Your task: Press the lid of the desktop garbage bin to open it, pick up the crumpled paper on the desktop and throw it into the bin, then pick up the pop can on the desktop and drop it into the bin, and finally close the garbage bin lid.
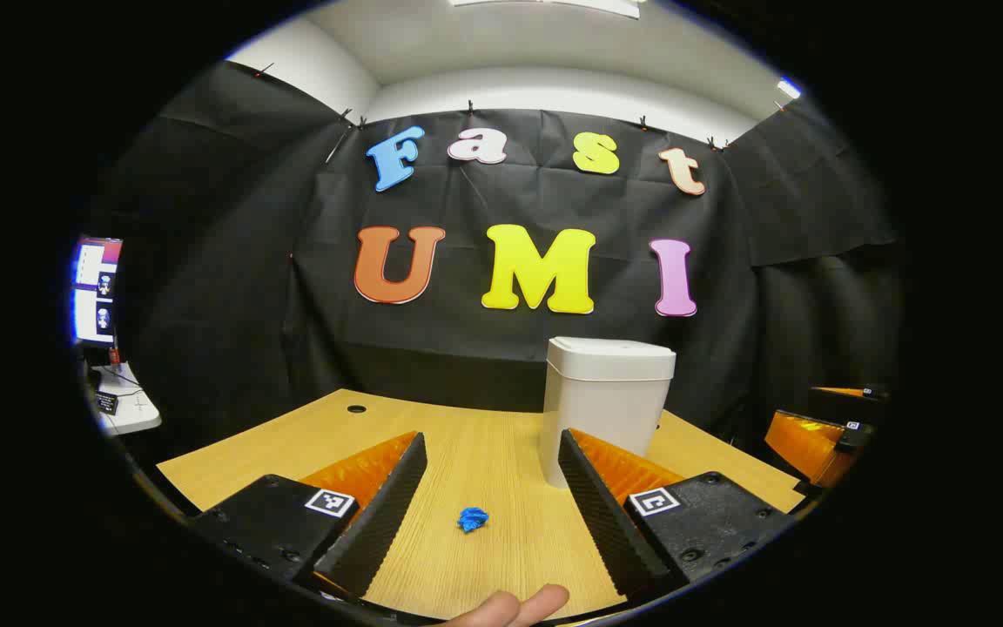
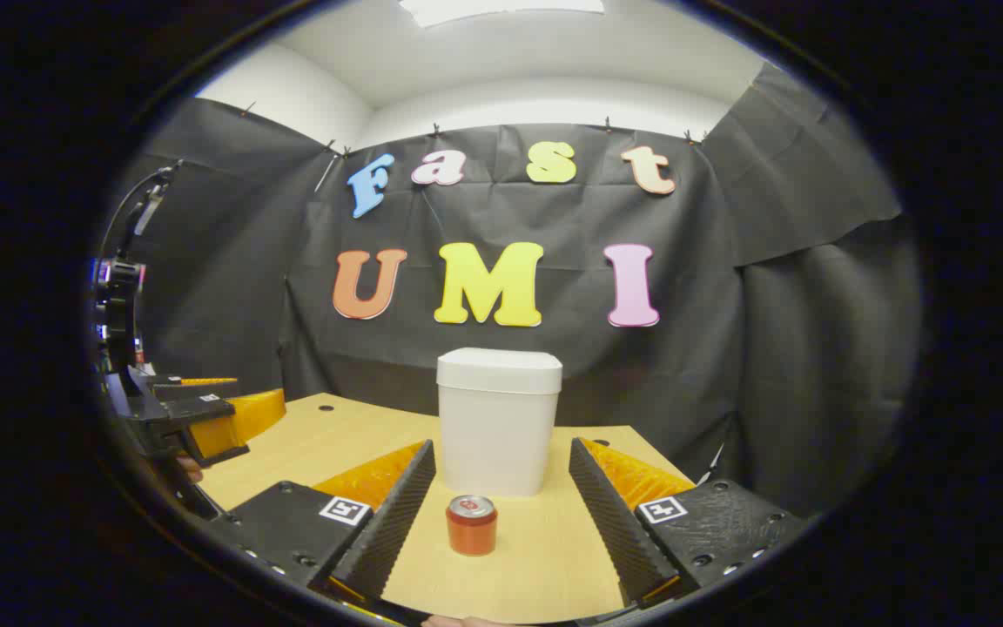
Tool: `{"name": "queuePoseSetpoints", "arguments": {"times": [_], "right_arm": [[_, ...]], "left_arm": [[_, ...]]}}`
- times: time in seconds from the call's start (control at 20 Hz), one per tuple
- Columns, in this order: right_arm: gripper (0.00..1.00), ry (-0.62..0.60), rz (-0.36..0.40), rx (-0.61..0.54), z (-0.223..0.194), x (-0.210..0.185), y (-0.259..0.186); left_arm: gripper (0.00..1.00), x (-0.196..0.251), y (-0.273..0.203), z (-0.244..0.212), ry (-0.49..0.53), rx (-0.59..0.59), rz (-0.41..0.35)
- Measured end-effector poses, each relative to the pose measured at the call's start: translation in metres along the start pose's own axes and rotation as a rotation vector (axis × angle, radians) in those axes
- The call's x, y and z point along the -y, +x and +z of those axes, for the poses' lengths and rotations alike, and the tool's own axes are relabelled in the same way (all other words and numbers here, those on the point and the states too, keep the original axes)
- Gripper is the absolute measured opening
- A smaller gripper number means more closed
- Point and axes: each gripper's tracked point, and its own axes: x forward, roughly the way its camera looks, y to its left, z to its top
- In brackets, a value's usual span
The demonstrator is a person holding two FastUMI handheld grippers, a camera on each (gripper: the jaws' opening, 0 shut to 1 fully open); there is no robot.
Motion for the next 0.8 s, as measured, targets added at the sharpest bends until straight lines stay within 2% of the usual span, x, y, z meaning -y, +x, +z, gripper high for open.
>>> {"name": "queuePoseSetpoints", "arguments": {"times": [0.05,0.2,0.25,0.5,0.65,0.8], "right_arm": [[0.98,-0.007,0.011,0.001,-0.001,-0.005,-0.001],[0.95,-0.009,0.006,0.002,-0.001,-0.004,-0.002],[0.97,-0.005,-0.003,0.001,-0.002,0.000,0.000],[0.95,0.024,-0.011,-0.020,-0.009,0.008,0.004],[0.95,-0.008,-0.053,-0.016,-0.009,0.018,0.005],[0.95,-0.014,-0.057,-0.016,-0.010,0.017,0.007]], "left_arm": [[0.99,-0.003,-0.001,0.002,0.007,0.005,0.004],[0.98,-0.016,-0.003,0.013,0.036,0.043,0.051],[0.98,-0.015,-0.002,0.015,0.041,0.053,0.053],[0.98,-0.011,-0.004,0.012,0.038,0.052,0.030],[0.98,-0.011,-0.006,0.013,0.035,0.048,0.023],[0.98,-0.013,-0.004,0.013,0.039,0.046,0.032]]}}
